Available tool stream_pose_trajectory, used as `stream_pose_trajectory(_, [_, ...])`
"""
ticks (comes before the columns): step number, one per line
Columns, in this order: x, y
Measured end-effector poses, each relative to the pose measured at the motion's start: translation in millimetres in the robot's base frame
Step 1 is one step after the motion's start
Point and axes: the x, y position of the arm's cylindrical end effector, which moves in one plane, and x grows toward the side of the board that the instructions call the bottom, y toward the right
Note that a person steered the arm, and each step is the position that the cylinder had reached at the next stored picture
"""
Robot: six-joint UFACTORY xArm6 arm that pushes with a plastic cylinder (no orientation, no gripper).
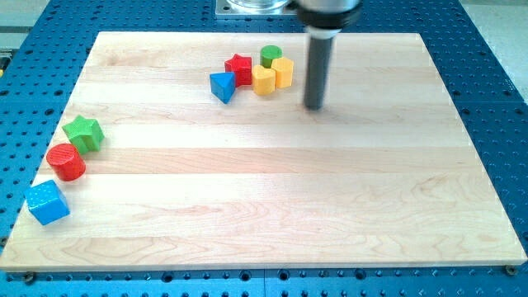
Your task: Move the yellow hexagon above the green star
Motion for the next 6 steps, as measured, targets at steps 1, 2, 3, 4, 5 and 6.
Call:
stream_pose_trajectory(1, [-59.3, 14.7])
stream_pose_trajectory(2, [-50.3, -52.3])
stream_pose_trajectory(3, [-17.0, -142.6])
stream_pose_trajectory(4, [-0.5, -187.9])
stream_pose_trajectory(5, [13.5, -234.9])
stream_pose_trajectory(6, [18.7, -280.7])
